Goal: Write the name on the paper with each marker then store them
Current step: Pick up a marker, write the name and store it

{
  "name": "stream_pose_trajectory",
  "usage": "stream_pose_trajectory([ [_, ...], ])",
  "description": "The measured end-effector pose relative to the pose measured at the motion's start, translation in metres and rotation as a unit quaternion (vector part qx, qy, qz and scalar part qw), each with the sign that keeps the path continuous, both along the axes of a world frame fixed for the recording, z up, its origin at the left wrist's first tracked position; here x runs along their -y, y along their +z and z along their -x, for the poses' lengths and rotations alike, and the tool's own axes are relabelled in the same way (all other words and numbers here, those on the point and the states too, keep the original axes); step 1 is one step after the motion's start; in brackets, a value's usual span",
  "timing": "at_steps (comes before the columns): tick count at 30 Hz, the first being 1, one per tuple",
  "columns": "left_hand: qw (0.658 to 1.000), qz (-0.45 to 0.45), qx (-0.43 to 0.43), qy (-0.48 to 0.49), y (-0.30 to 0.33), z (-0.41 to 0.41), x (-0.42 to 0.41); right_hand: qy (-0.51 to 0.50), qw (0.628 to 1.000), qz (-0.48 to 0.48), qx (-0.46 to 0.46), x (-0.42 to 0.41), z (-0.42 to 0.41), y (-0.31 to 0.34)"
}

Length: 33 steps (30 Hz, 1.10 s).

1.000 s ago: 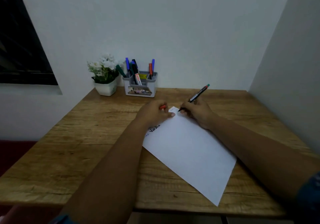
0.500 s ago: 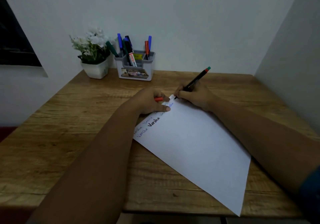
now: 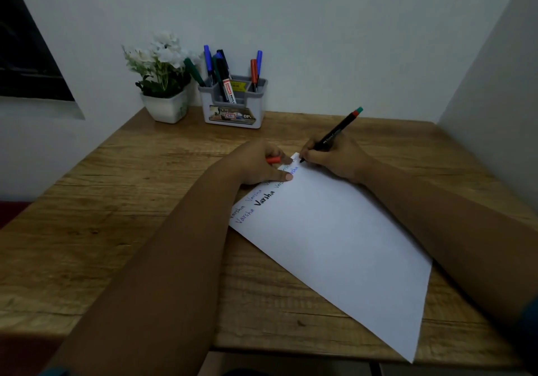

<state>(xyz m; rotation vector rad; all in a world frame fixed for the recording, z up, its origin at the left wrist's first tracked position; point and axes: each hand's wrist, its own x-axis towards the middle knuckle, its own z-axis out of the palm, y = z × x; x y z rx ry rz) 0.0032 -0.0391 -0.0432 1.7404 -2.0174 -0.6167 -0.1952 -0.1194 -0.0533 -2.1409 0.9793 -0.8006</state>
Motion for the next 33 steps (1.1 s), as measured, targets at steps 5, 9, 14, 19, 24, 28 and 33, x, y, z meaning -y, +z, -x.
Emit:
stream_pose_trajectory([
  [5, 1.000, 0.008, 0.009, -0.001, 0.0002, -0.0001, 0.0002, 0.006, 1.000, 0.008, -0.018, 0.0003, -0.0008, -0.0012],
  [9, 1.000, 0.000, 0.011, -0.002, 0.0013, 0.0005, -0.0010, -0.011, 0.999, -0.013, 0.037, 0.0017, 0.0002, -0.0018],
  [14, 1.000, -0.004, 0.022, -0.007, 0.0032, 0.0009, -0.0020, 0.003, 1.000, -0.010, 0.020, 0.0005, 0.0000, -0.0026],
  [19, 1.000, -0.008, 0.023, -0.005, 0.0024, 0.0012, -0.0023, -0.002, 1.000, -0.001, 0.014, 0.0011, -0.0002, -0.0022],
  [24, 1.000, -0.006, 0.017, 0.001, 0.0021, 0.0011, -0.0020, -0.002, 1.000, 0.005, 0.002, 0.0001, -0.0006, -0.0012],
  [28, 1.000, -0.008, 0.022, 0.000, 0.0021, 0.0013, -0.0015, -0.010, 1.000, 0.012, -0.006, 0.0009, -0.0005, -0.0010],
  [33, 1.000, -0.010, 0.020, 0.001, 0.0025, 0.0008, -0.0022, -0.015, 1.000, 0.004, 0.002, 0.0021, 0.0000, -0.0021],
])
